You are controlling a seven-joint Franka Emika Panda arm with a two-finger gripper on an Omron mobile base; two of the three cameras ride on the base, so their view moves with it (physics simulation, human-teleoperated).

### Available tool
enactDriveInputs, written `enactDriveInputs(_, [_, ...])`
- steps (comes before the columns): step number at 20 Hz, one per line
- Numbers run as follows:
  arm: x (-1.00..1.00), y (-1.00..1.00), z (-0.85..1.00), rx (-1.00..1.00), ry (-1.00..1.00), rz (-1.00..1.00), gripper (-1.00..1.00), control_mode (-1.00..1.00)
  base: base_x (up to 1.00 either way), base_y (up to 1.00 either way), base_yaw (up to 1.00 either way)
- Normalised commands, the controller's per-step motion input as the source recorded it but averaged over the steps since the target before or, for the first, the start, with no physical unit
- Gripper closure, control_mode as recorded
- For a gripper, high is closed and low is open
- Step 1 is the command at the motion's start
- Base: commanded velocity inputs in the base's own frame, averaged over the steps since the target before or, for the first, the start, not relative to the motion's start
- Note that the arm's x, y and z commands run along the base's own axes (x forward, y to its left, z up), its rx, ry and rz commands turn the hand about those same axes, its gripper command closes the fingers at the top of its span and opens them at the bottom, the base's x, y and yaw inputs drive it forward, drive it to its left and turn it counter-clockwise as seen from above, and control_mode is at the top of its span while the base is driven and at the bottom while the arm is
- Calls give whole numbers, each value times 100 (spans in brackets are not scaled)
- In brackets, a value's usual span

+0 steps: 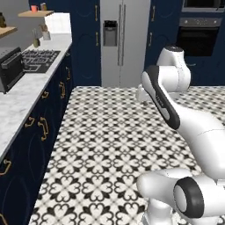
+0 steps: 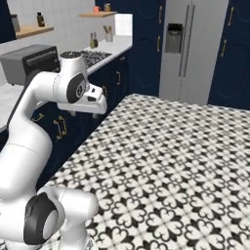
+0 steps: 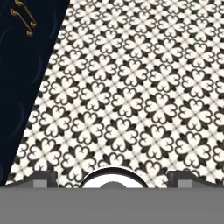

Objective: Gather all objects into one cabinet and sort the glasses and bowls to opposite sides.

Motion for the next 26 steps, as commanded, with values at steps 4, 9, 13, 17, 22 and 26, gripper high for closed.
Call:
enactDriveInputs(4, [0, 0, 0, 0, 0, 0, -100, 100, 100, 0, 8])
enactDriveInputs(9, [0, 0, 0, 0, 0, 0, -100, 100, 100, 0, 11])
enactDriveInputs(13, [0, 0, 0, 0, 0, 0, -100, 100, 100, 0, 10])
enactDriveInputs(17, [0, 0, 0, 0, 0, 0, -100, 100, 100, 0, 8])
enactDriveInputs(22, [0, 0, 0, 0, 0, 0, -100, 100, 100, 0, 6])
enactDriveInputs(26, [0, 0, 0, 0, 0, 0, -100, 100, 100, 0, 12])
